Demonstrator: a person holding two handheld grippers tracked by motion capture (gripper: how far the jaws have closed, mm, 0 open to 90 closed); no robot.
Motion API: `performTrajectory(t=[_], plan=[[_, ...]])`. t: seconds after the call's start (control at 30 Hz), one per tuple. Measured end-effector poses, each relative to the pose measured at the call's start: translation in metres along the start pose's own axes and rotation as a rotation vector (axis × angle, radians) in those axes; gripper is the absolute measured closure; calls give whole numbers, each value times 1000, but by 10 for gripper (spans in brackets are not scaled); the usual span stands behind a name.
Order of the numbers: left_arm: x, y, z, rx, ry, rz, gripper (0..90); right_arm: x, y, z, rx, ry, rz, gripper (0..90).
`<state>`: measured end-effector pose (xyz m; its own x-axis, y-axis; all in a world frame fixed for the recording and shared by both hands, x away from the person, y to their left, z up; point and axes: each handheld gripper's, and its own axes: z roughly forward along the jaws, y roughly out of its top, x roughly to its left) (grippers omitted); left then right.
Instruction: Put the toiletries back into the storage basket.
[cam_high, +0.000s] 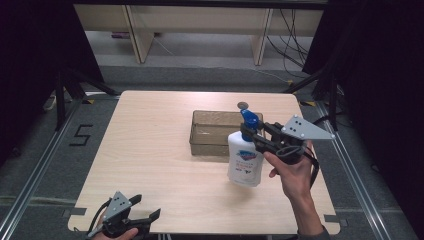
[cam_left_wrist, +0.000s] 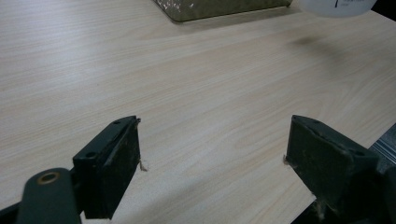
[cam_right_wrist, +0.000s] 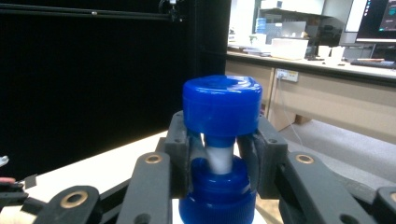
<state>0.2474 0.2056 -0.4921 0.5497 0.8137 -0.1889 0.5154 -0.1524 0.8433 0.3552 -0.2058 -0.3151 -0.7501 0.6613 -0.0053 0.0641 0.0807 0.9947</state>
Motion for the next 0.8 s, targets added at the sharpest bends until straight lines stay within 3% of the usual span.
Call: performTrajectory(t=[0.07, 0.13, 0.17, 0.27, 0.3, 0.33, 0.8], plan=[[-1, 0, -1, 6, 6, 5, 173, -1, 4, 3, 1, -4, 1, 657], [-1, 0, -1, -4, -2, 3, 173, -5, 8, 6, -6, -14, -28, 657], [-1, 0, -1, -8, -5, 0, 173, -4, 10, 7, 0, -12, -8, 657], [-1, 0, -1, -8, -2, 0, 173, -9, 15, 11, -8, -13, -19, 657], [-1, 0, -1, -8, -2, 0, 173, -9, 17, 12, -2, 0, 8, 657], [-1, 0, -1, -8, -1, -1, 173, -12, 19, 15, -14, -11, -15, 657], [-2, -1, 0, 2, -4, 0, 173, -30, 38, 30, -12, -26, 10, 657]])
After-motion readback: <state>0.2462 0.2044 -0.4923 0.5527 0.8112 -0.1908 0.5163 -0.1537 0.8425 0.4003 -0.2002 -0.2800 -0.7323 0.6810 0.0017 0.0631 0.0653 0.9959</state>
